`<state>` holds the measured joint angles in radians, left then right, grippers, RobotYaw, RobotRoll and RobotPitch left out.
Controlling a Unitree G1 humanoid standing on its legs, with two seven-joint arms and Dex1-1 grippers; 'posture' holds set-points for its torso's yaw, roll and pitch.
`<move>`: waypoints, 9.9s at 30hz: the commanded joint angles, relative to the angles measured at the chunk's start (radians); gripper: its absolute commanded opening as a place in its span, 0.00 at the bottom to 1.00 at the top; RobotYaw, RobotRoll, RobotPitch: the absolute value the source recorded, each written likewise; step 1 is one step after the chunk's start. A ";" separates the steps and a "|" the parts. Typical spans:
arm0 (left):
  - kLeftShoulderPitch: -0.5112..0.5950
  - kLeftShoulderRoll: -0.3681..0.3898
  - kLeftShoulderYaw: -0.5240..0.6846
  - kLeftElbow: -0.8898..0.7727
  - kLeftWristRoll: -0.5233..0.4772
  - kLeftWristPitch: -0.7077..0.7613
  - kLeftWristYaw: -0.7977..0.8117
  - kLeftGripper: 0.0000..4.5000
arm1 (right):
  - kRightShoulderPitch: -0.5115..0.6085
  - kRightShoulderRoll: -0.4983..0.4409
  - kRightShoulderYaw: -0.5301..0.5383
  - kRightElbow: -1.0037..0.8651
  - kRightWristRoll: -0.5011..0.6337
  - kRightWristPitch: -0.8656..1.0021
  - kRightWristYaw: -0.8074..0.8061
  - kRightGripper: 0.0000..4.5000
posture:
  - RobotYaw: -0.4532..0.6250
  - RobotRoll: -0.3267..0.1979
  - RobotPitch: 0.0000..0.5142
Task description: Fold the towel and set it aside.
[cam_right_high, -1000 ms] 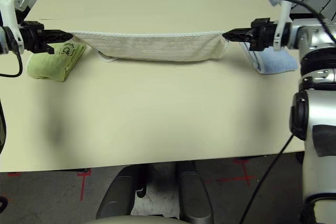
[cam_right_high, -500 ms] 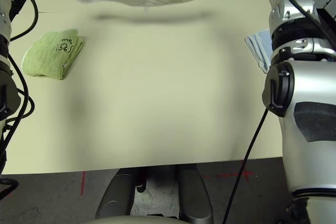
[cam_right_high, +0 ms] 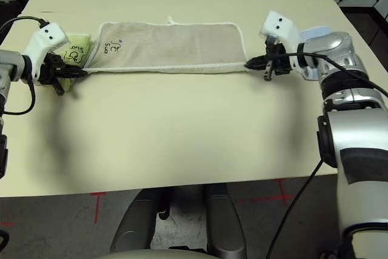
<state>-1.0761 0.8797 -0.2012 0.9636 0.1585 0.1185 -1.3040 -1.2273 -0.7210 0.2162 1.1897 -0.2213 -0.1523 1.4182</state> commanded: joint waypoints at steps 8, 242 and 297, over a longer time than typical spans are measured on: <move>0.098 0.126 -0.056 -0.222 -0.023 0.084 -0.300 0.01 | 0.022 -0.071 0.101 -0.022 -0.097 -0.134 0.078 0.00 | 0.45 0.62 0.48; 0.405 -0.095 0.305 -0.442 -0.481 -0.124 -0.200 0.99 | 0.646 0.319 -0.845 -0.916 1.140 1.292 -1.139 1.00 | 0.43 0.62 0.42; 0.409 -0.123 0.307 -0.527 -0.494 -0.009 -0.129 1.00 | 0.706 0.235 -0.917 -0.953 1.208 1.181 -1.266 0.01 | 0.40 0.62 0.44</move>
<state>-0.6614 0.7627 0.1086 0.4414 -0.3238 0.1015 -1.4385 -0.5360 -0.4723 -0.6818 0.2514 0.9723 1.0257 0.1465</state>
